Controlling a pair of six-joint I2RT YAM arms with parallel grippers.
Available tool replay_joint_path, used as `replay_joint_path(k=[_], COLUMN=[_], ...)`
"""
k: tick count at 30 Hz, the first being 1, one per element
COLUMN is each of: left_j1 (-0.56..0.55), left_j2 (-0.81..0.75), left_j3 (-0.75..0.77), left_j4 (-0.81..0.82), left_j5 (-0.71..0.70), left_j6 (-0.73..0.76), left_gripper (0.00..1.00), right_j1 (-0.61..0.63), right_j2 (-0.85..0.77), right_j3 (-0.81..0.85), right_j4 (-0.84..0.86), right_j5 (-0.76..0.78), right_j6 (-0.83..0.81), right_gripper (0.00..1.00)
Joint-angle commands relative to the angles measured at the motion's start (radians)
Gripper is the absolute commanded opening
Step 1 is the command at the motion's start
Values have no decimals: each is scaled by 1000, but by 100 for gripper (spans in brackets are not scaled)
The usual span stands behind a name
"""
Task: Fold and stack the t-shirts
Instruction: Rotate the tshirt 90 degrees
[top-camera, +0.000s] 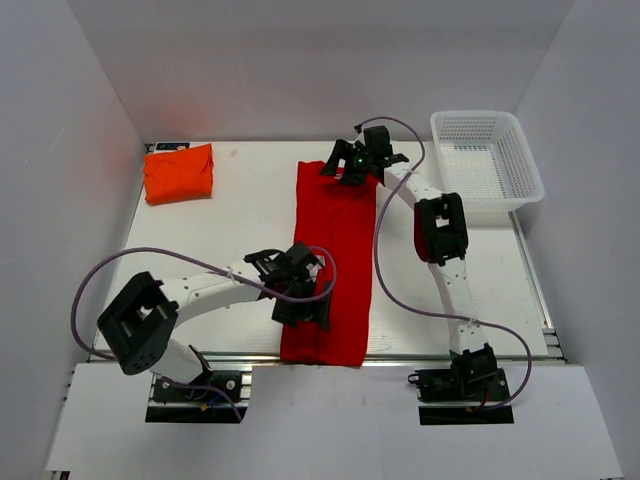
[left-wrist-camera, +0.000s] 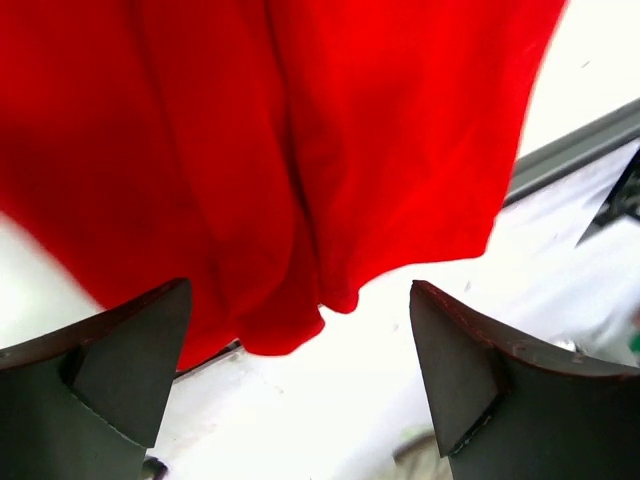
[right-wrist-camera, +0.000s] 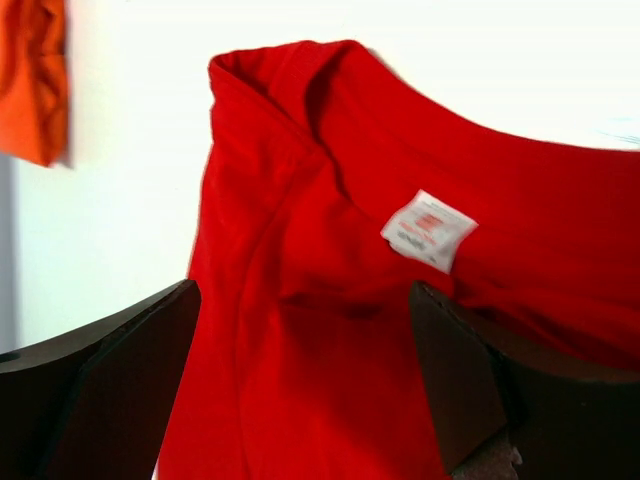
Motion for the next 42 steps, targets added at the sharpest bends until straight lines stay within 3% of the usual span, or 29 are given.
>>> replay_joint_path(k=[1, 6, 7, 10, 12, 14, 18, 21, 29, 34, 39, 42], left_j1=[-11, -2, -2, 9, 18, 18, 18, 18, 18, 18, 18, 18], left_j2=[-116, -225, -242, -329, -377, -447, -570, -656, -720, -688, -650, -641], left_j3=[34, -17, -17, -49, -61, -75, -129, -184, -261, -261, -192, -183], left_j4=[-67, -162, -202, -225, -234, -266, -285, -259, -268, -288, -317, -282], left_j5=[-164, -431, -501, -627, -690, -762, -856, -868, -858, -847, -870, -856], left_j6=[2, -161, -185, -236, -279, -326, -395, -406, -485, -485, -485, -408], left_gripper=[100, 100, 100, 100, 100, 100, 100, 100, 100, 100, 100, 100], right_j1=[16, 77, 95, 151, 184, 235, 292, 333, 332, 291, 245, 235], right_j2=[-153, -304, -344, -482, -525, -596, -673, -677, -544, -423, -316, -311], right_j3=[-5, -68, -87, -266, -445, -522, -774, -846, -791, -658, -535, -472], right_j4=[-91, -217, -232, -294, -297, -309, -285, -239, -266, -309, -351, -326], right_j5=[147, 256, 347, 521, 575, 632, 625, 609, 601, 655, 621, 582], right_j6=[-174, -318, -331, -328, -312, -280, -202, -170, -121, -107, -142, -214], right_gripper=[90, 90, 90, 90, 90, 90, 90, 90, 90, 90, 90, 90])
